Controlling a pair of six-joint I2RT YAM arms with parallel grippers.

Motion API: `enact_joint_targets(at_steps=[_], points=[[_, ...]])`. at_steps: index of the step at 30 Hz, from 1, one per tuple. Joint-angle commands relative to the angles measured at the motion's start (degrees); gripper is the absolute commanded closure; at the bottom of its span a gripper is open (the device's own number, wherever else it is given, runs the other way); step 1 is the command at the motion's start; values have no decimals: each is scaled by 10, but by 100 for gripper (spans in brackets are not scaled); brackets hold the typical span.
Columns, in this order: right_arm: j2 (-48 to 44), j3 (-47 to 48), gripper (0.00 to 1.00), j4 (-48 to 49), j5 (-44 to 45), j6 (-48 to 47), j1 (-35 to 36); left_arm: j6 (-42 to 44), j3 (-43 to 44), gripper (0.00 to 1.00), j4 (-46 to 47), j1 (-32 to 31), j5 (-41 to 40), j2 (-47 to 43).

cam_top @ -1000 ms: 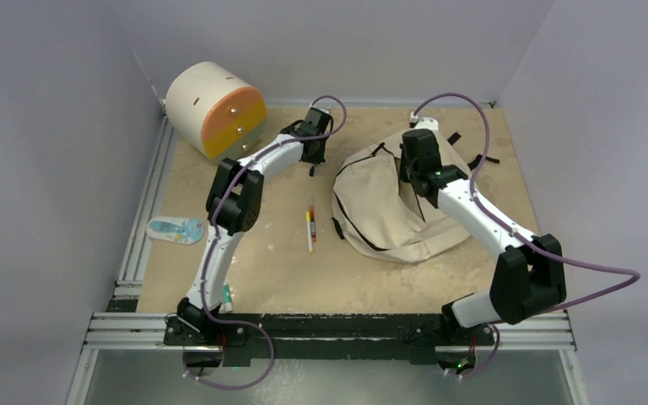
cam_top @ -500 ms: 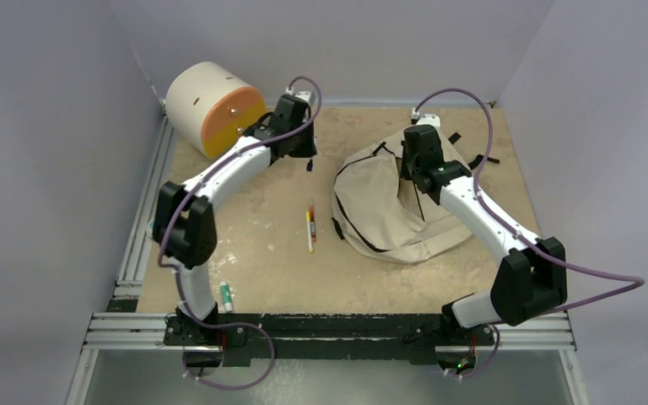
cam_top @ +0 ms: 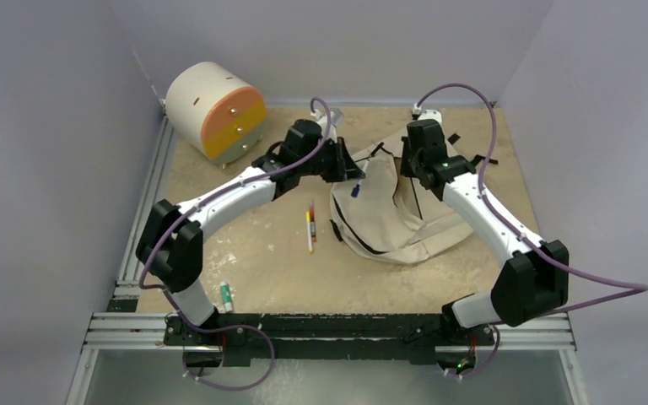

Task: Pack the student bag
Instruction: Pick up the stationery from the center of the board, then place the stationery in the student bag.

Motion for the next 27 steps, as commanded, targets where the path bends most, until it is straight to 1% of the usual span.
enact_joint_targets(at_steps=[1,13,20,27], points=[[-50,41,100,46,-40,30,1,-46,-15,100,112,-31,42,11],[-71,40,100,61,-58,61,2,-89,-24,100,183,-59,47,67],[-71,39,100,63,-80,82,1,-108,24,100,204,-69,55,123],[-77,38,100,59,-71,81,1,-120,71,100,209,-71,60,170]])
